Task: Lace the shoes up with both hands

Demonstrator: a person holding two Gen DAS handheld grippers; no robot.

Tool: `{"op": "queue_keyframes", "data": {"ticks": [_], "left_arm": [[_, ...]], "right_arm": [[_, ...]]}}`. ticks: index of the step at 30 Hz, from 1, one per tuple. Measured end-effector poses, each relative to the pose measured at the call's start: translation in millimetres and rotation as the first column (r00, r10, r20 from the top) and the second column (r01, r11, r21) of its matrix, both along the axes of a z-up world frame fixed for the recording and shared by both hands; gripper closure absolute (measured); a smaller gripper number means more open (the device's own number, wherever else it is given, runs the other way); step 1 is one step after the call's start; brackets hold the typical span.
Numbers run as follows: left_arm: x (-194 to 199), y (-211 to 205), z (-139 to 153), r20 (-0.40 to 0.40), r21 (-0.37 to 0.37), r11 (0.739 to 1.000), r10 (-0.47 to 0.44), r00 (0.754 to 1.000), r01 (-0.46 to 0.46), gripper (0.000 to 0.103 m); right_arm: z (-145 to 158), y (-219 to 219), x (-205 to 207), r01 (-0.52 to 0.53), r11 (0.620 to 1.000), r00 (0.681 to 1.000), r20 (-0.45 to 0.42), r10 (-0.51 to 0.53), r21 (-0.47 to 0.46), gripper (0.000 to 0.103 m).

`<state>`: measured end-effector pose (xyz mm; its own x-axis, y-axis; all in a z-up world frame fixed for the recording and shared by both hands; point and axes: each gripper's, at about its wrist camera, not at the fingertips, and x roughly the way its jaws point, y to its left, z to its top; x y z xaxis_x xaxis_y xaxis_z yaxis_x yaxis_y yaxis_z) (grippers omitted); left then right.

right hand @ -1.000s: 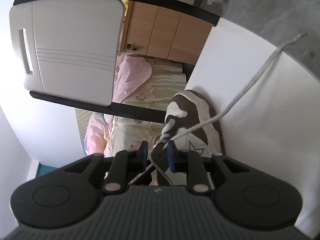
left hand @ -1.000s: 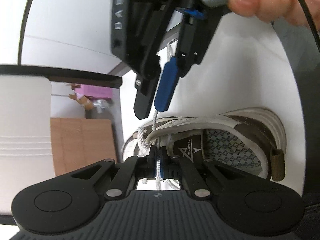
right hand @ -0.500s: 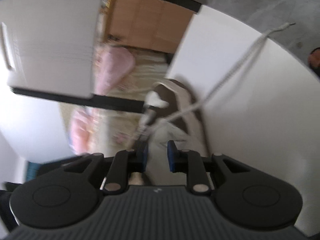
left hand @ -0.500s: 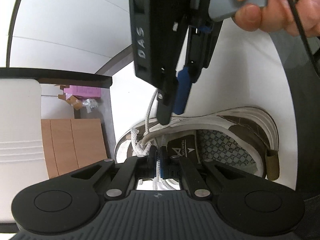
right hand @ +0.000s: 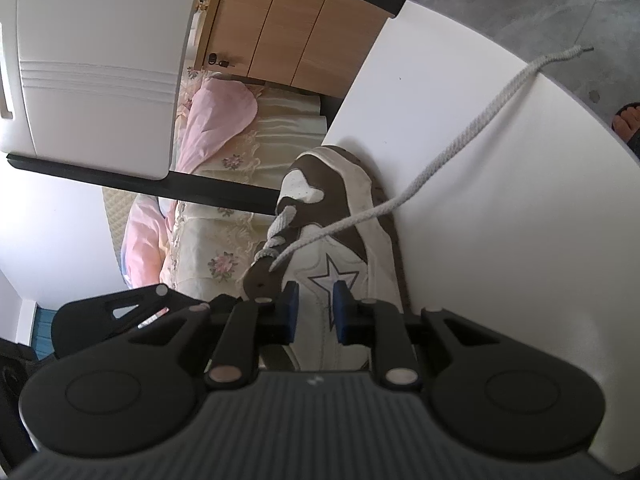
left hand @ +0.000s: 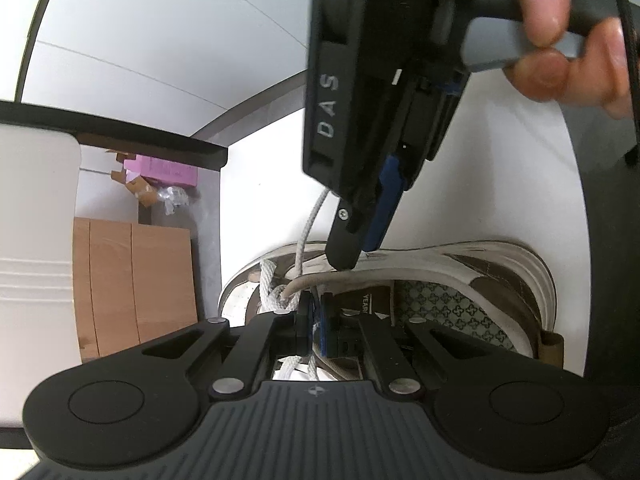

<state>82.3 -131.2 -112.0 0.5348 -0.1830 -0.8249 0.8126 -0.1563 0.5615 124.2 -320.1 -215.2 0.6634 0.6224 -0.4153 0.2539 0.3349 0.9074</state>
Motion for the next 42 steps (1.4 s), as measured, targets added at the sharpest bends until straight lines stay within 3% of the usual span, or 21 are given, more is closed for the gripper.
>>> {"op": "queue_keyframes", "data": {"ticks": [7,15,22,26,28,31,34,40,42], "left_arm": [[3,11,14,-0.051,-0.087,0.995,0.047,0.998,-0.051,0.099],[0,11,10,-0.042,-0.116,0.991,0.057,0.998,-0.061,0.099],[-5,15,5,0.013,-0.138,0.989,0.058,0.998,-0.055,0.099],[-12,26,15,0.094,-0.238,0.964,0.147,0.985,-0.121,0.099],[-16,31,20,0.13,-0.289,0.945,0.194,0.972,-0.15,0.099],[-29,34,25,0.141,-0.412,0.883,0.306,0.941,-0.226,0.099],[-40,31,24,0.111,-0.521,0.794,0.425,0.898,-0.312,0.099],[-58,26,12,0.055,-0.63,0.686,0.508,0.859,-0.366,0.099],[-61,27,9,0.041,-0.651,0.664,0.515,0.856,-0.368,0.099]], "right_arm": [[3,0,-5,0.006,1.0,1.0,0.002,-0.006,0.021,0.083],[3,0,-6,0.011,0.999,1.0,-0.005,-0.011,0.032,0.083],[0,-1,-5,0.018,0.999,1.0,-0.006,-0.018,0.051,0.083],[6,-5,-7,0.034,0.996,0.999,0.032,-0.037,0.078,0.082],[10,-7,-7,0.042,0.995,0.997,0.058,-0.047,0.089,0.082],[18,-7,-8,0.038,0.993,0.992,0.113,-0.051,0.114,0.078],[29,-4,-9,0.009,0.993,0.982,0.185,-0.03,0.115,0.075],[46,7,-14,-0.048,0.995,0.96,0.28,0.023,0.082,0.075],[49,10,-15,-0.052,0.997,0.956,0.291,0.035,0.052,0.075]]}}
